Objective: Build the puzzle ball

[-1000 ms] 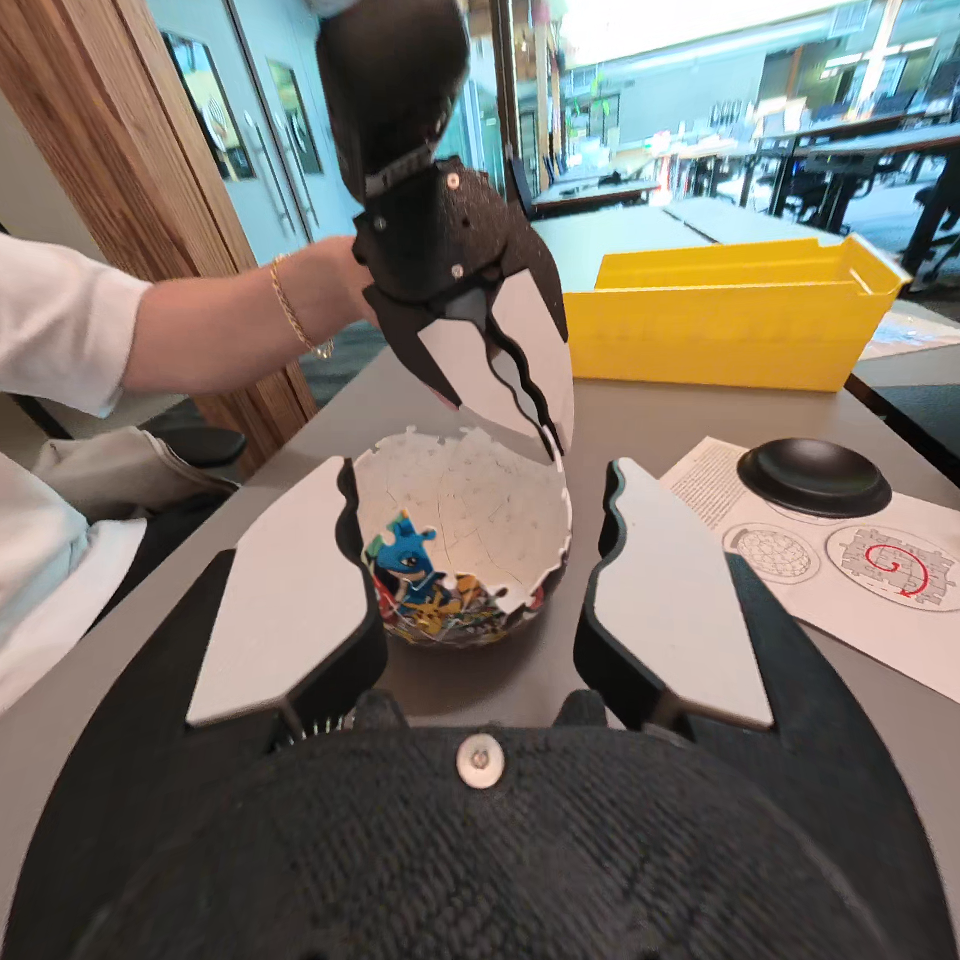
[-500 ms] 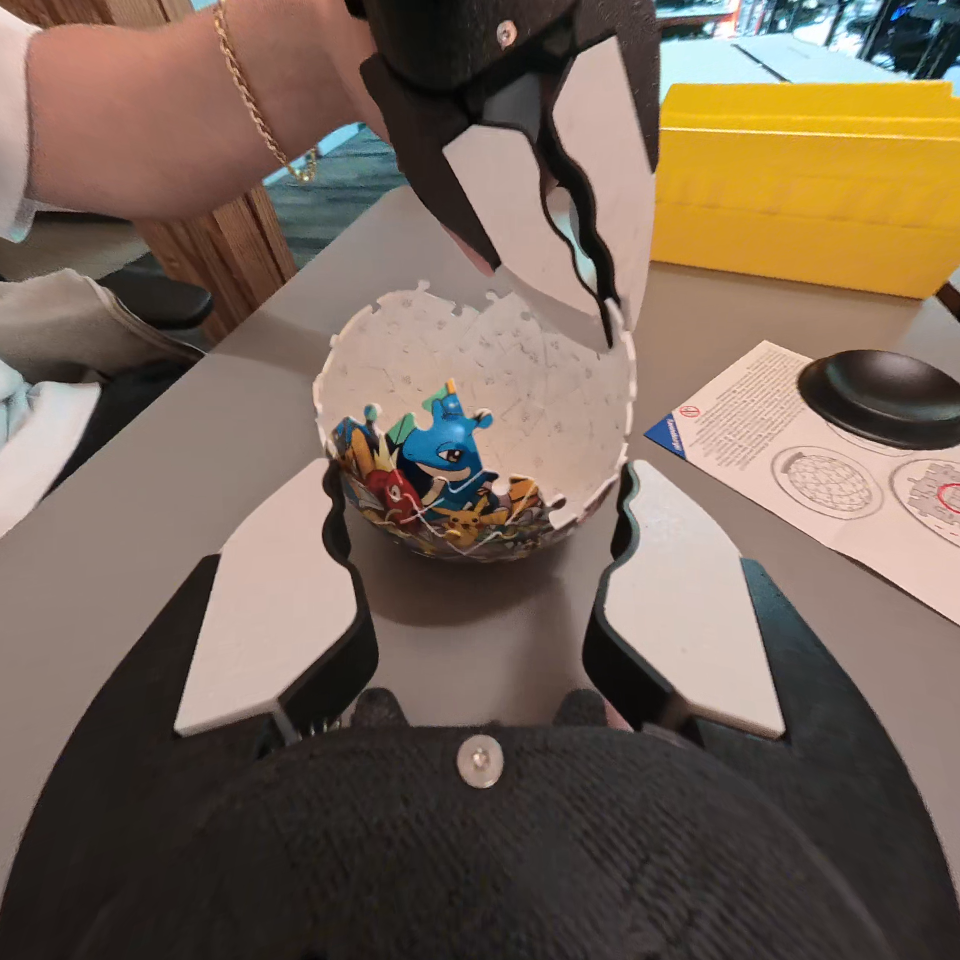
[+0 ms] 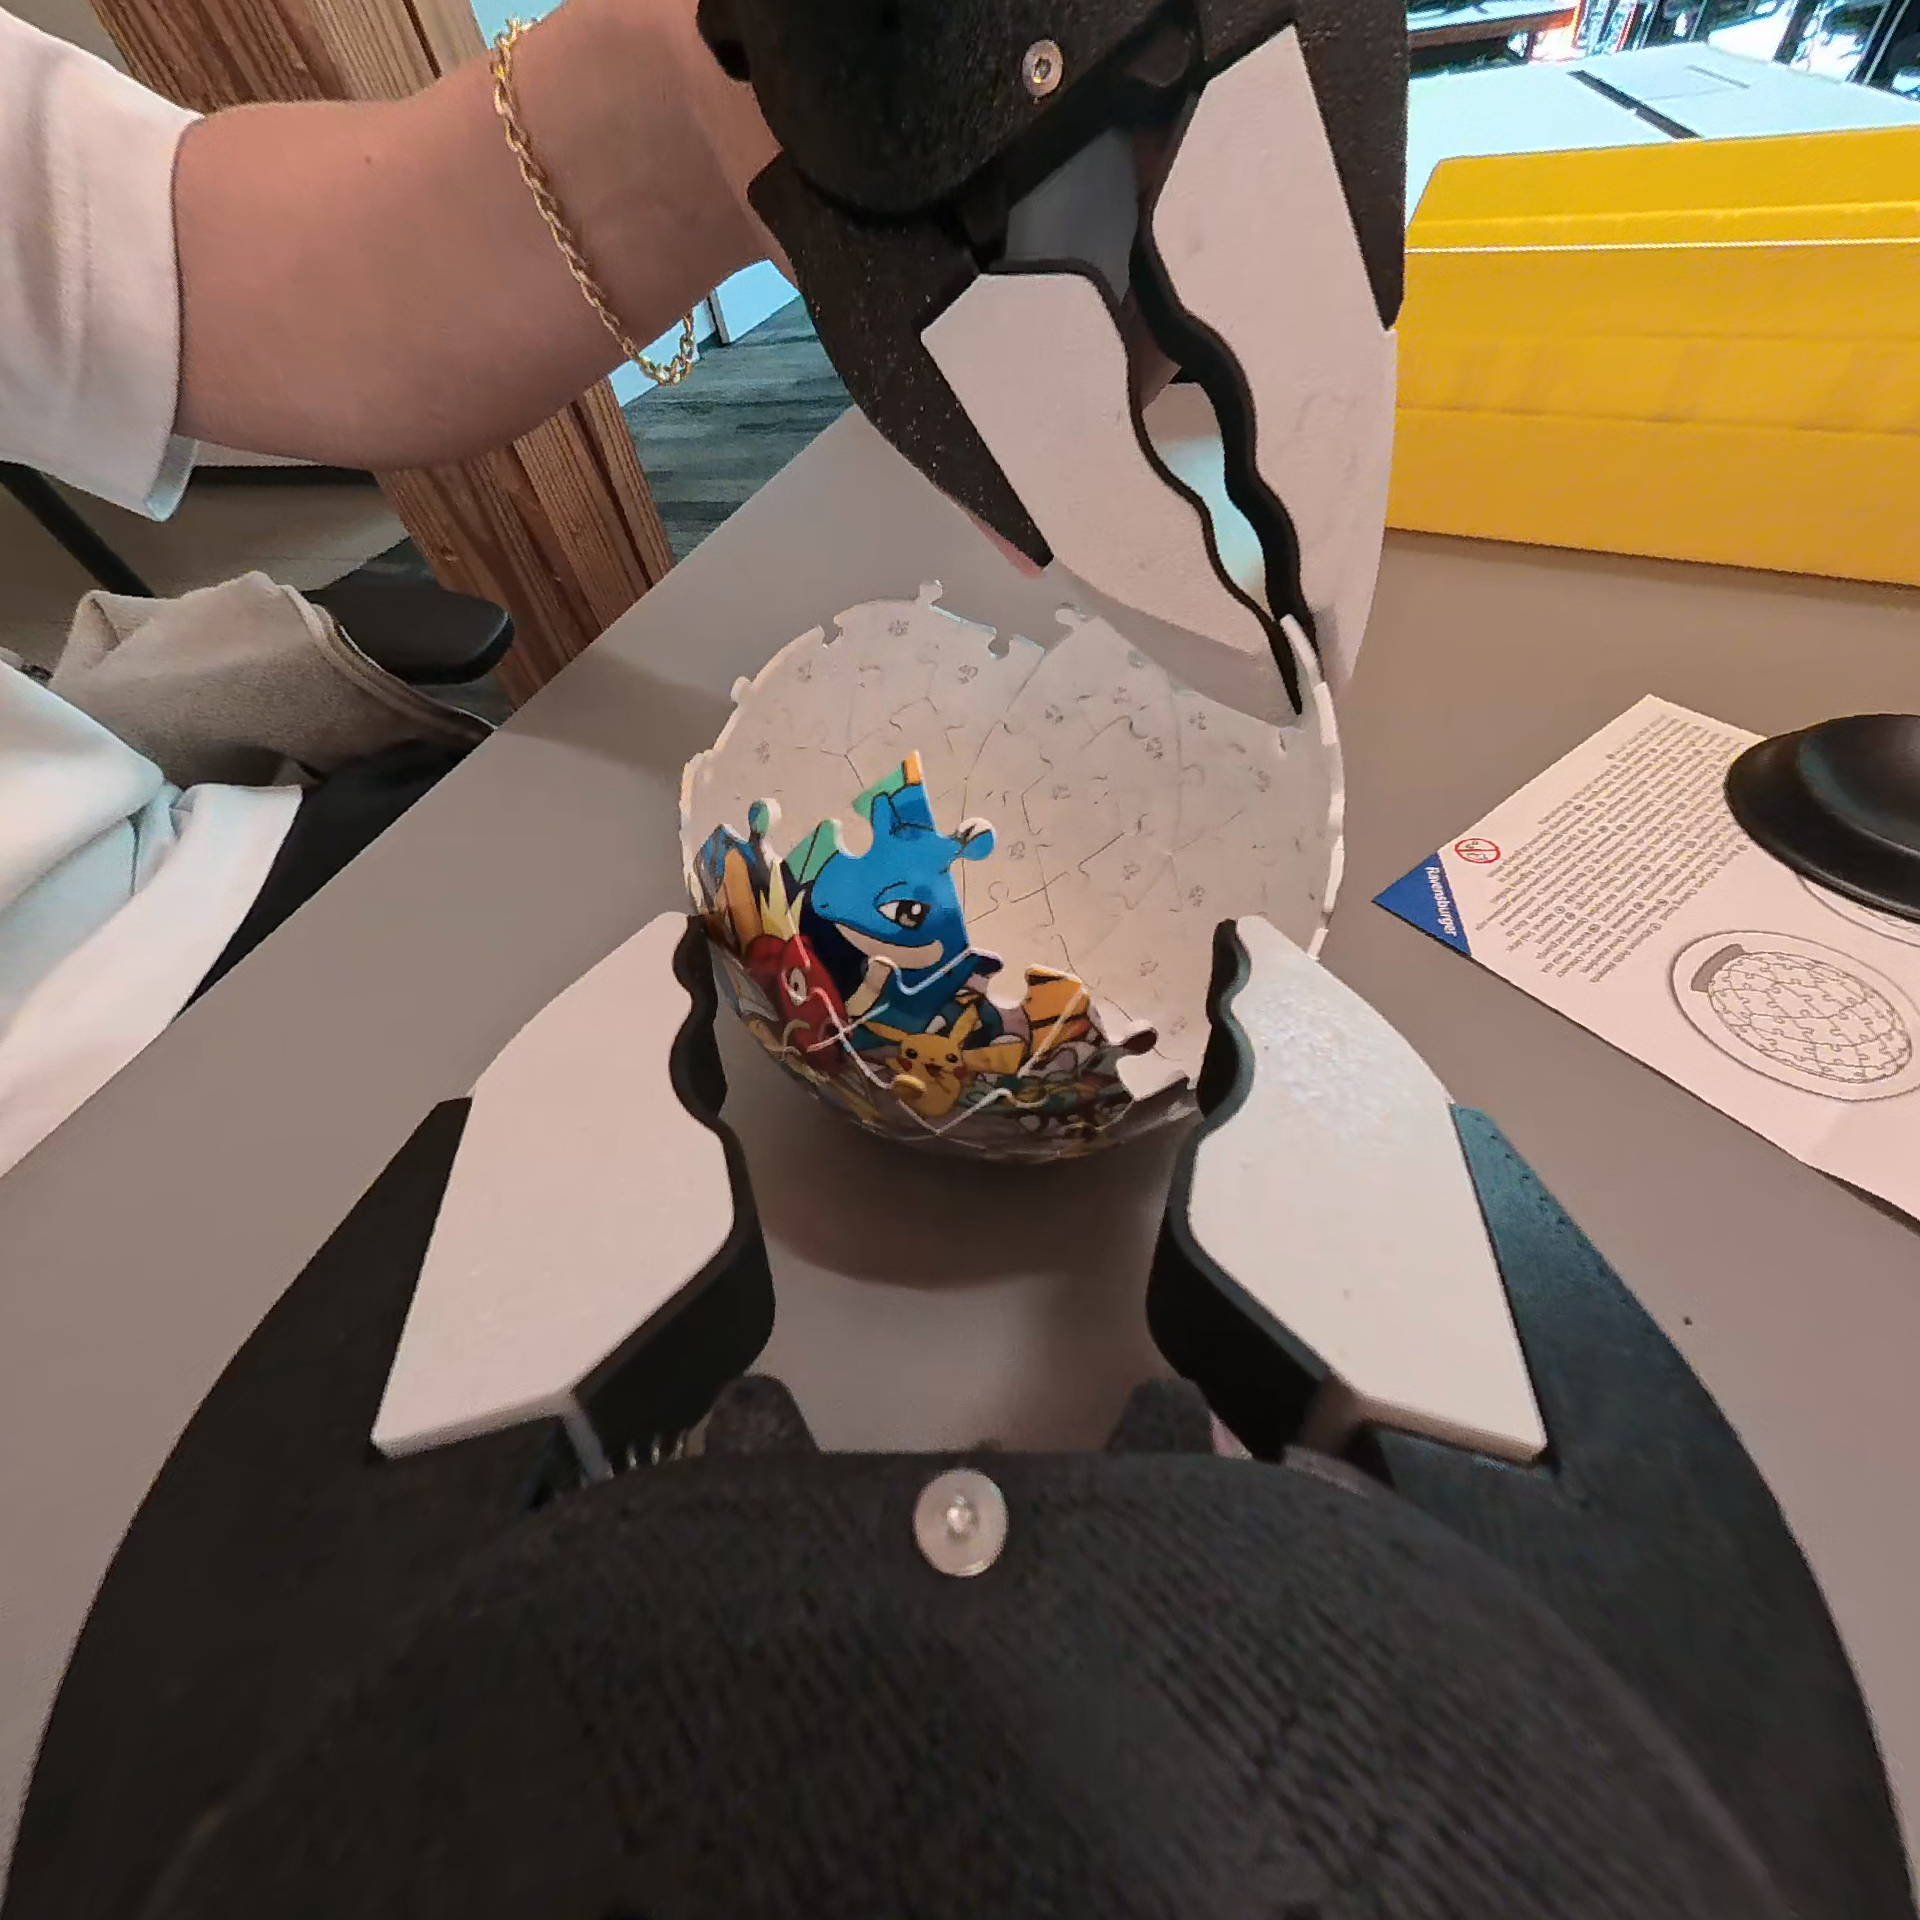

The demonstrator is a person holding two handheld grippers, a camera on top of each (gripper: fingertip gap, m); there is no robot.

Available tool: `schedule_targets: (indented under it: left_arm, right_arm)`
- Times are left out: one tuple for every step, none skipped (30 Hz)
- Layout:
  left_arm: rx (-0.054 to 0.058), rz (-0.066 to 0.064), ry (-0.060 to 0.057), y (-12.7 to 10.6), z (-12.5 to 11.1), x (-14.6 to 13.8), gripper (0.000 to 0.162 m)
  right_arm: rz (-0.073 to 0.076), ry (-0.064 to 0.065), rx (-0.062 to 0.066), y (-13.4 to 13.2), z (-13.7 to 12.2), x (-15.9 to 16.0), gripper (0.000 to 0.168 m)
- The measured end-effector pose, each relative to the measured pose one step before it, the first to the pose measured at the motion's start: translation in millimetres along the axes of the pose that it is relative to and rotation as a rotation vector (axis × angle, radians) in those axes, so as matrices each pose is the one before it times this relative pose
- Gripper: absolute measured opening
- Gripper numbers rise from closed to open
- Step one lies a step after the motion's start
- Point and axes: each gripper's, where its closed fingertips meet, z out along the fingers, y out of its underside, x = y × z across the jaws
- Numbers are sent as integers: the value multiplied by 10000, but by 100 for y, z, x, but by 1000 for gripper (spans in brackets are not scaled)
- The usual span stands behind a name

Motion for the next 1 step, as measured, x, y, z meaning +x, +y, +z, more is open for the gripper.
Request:
schedule_targets:
  left_arm:
    - [6,31,-13,-29,-25,13,2]
  right_arm:
    - [-13,0,-16,20,4,-23,91]
